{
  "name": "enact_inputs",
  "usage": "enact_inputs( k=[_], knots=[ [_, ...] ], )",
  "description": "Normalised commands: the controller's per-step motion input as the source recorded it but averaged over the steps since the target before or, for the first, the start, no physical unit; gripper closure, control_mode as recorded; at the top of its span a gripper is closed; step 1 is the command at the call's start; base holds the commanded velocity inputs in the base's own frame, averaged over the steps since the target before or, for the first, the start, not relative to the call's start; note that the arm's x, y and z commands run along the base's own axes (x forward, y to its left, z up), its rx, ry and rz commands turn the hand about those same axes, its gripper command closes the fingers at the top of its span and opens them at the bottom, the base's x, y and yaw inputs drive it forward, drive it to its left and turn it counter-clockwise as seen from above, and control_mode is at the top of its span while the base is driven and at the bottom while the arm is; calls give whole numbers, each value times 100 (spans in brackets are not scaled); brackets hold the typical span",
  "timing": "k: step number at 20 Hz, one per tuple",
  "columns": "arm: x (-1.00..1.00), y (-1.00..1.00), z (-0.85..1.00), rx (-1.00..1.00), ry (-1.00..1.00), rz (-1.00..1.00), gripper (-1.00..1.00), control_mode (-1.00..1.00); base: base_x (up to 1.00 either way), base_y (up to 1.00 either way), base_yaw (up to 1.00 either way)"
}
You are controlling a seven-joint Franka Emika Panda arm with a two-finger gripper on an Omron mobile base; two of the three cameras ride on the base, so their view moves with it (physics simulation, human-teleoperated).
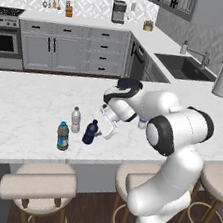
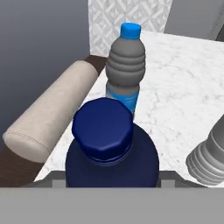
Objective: Move the plastic bottles in the middle to the plastics group, and the glass bottles in the middle to the glass group.
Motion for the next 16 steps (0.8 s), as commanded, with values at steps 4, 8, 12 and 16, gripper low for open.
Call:
enact_inputs(
  k=[4, 8, 12, 16],
  knots=[
    [23, 26, -18, 0, -4, 12, 100, -100, 0, 0, 0],
    [15, 21, -20, 0, -1, 8, 100, -100, 0, 0, 0],
    [6, 12, -19, 0, 0, 1, 100, -100, 0, 0, 0],
    [6, 12, -14, 0, -1, 0, 100, -100, 0, 0, 0]
  ],
)
